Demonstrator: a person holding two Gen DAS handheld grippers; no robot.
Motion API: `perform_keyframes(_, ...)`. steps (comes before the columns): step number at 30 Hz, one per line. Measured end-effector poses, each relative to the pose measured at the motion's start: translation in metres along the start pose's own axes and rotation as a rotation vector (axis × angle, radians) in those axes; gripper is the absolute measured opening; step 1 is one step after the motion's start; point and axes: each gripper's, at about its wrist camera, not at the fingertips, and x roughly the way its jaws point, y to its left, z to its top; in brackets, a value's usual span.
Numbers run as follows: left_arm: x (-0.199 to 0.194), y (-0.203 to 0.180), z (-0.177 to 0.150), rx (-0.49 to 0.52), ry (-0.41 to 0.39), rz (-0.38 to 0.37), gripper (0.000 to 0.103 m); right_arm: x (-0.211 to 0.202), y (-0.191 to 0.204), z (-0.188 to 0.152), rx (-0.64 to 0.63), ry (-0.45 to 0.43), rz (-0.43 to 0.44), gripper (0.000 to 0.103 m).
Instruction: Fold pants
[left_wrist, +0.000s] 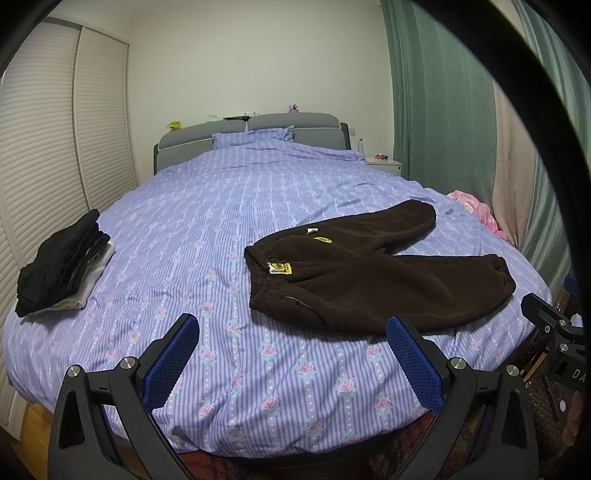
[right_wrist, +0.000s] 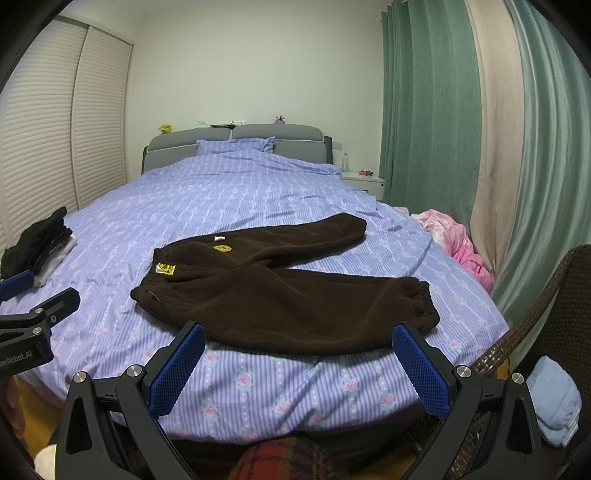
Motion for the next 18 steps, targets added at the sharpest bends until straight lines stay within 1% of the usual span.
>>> perform_keyframes(11, 0.001, 0.000, -0.002, 0.002, 0.004, 0.004, 0.103, 0.004, -0.002, -0.004, 0.001, 0.009, -0.001, 0.103)
perform_keyframes(18, 0.019, 0.000, -0.008, 0.006, 0.018, 0.023, 0.103, 0.021, -0.009, -0.011, 0.015, 0.034, -0.017, 0.103)
